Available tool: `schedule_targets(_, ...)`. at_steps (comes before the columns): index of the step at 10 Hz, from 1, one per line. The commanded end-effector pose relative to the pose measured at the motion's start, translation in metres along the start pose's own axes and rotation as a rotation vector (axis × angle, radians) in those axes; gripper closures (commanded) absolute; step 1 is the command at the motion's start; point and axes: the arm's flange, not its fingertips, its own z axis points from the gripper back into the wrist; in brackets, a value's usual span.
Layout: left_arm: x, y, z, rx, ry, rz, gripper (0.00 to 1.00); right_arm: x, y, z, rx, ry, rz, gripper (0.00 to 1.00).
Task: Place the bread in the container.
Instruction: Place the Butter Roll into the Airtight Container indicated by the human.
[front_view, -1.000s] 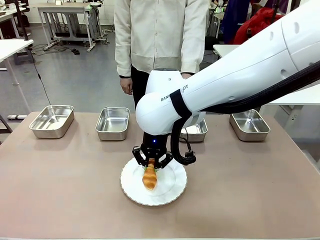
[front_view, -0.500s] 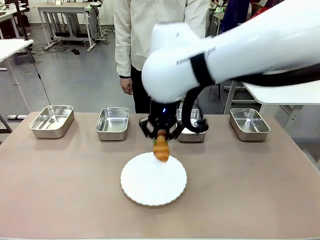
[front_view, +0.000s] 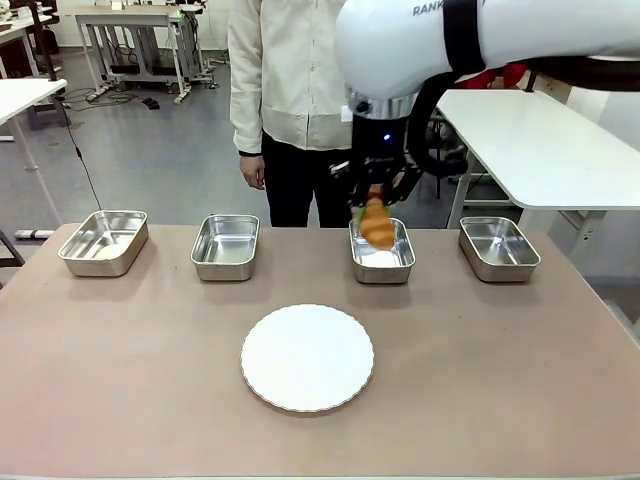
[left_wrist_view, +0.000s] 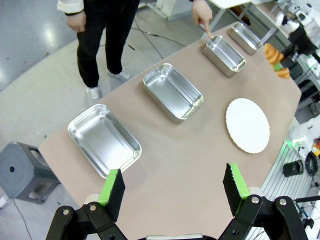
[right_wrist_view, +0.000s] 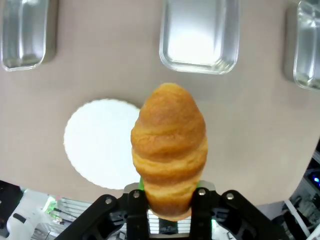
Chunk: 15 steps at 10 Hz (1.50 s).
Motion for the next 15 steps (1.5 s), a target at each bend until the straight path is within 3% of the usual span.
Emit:
schedule_targets(1, -0.001, -0.003, 0.000, -0.009, -0.020, -0.003, 0.00, 0.036, -0.022, -0.010, -0.007, 0.019, 0.031, 0.67)
schedule_targets(3, -0.001, -0.003, 0.000, -0.009, -0.020, -0.003, 0.00, 0.073, -0.051, -0.028, 0.028, 0.038, 0.038, 0.67)
schedule_targets(7, -0.001, -0.003, 0.000, -0.009, -0.020, -0.003, 0.00, 0.128, -0.071, -0.097, 0.112, 0.060, 0.066, 0.67)
schedule_targets(12, -0.001, -0.003, 0.000, -0.009, -0.020, -0.003, 0.00, 0.145, -0.077, -0.135, 0.126, 0.048, 0.058, 0.67)
schedule_targets(13, -0.001, -0.003, 0.000, -0.009, -0.020, -0.003, 0.00, 0.147, -0.077, -0.136, 0.138, 0.037, 0.060, 0.08)
schedule_targets(14, -0.001, -0.003, 0.000, -0.009, -0.020, -0.003, 0.00, 0.147, -0.076, -0.134, 0.156, 0.028, 0.061, 0.10)
schedule_targets(15, -0.001, -0.003, 0.000, -0.009, -0.020, -0.003, 0.00, 0.146, -0.074, -0.133, 0.148, 0.025, 0.061, 0.00)
